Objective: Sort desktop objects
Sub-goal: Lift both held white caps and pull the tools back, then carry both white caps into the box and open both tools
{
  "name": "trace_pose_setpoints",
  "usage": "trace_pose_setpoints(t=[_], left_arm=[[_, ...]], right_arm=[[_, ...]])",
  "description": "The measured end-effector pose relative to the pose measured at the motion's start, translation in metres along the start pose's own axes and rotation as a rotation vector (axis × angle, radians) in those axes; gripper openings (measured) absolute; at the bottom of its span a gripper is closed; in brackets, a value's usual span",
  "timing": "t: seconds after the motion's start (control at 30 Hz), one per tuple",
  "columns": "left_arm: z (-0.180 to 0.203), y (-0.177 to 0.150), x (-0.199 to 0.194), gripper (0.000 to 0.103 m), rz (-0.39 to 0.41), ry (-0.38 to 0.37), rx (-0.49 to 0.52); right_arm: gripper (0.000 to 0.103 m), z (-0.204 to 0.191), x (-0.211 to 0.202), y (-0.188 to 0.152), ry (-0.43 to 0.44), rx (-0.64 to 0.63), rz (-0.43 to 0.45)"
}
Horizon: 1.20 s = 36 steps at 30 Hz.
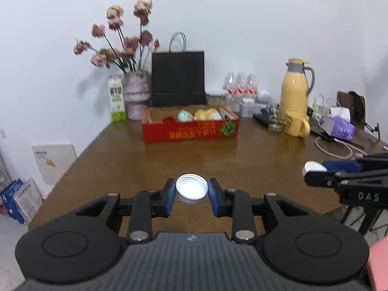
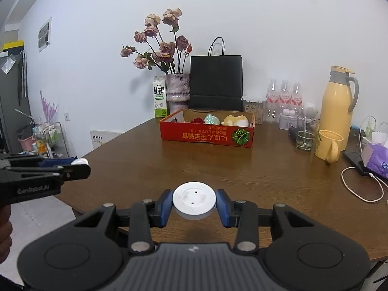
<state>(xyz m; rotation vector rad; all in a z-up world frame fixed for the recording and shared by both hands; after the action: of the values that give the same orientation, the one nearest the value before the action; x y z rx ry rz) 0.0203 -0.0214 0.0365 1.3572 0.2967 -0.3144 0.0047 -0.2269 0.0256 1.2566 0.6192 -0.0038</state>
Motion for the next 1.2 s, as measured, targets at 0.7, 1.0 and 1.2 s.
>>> trace_pose_setpoints(t=[0.7,1.0,1.2], left_arm=[[-0.014,0.005,0.042,0.030,-0.044,0.021,-0.085],[-0.027,0.055,0.112,0.030,0.005,0.047,-0.092],[-0.042,0.099,0.172,0.030,0.010,0.016,-0.157]], right_arm=[[0.038,0.002,0.061,0.016,-0.002,0.028,0.031],[0.038,0.046,0.127,0.044,0.020,0.075,0.014],[0.038,0.079,0.184,0.085,0.003,0.066,0.039]])
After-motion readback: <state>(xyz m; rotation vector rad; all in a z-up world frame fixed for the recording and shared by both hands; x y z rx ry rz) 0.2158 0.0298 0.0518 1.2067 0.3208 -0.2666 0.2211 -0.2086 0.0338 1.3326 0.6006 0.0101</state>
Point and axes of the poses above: each gripper's, at about its wrist camera, not at the fingertips, and x roughly the way its jaws point, z to its right, y to its top, the point moved 2 cm from there along x, roughly the way its jaws point, and after that the axes turned 14 degrees about -x, right-handed, at the moved point
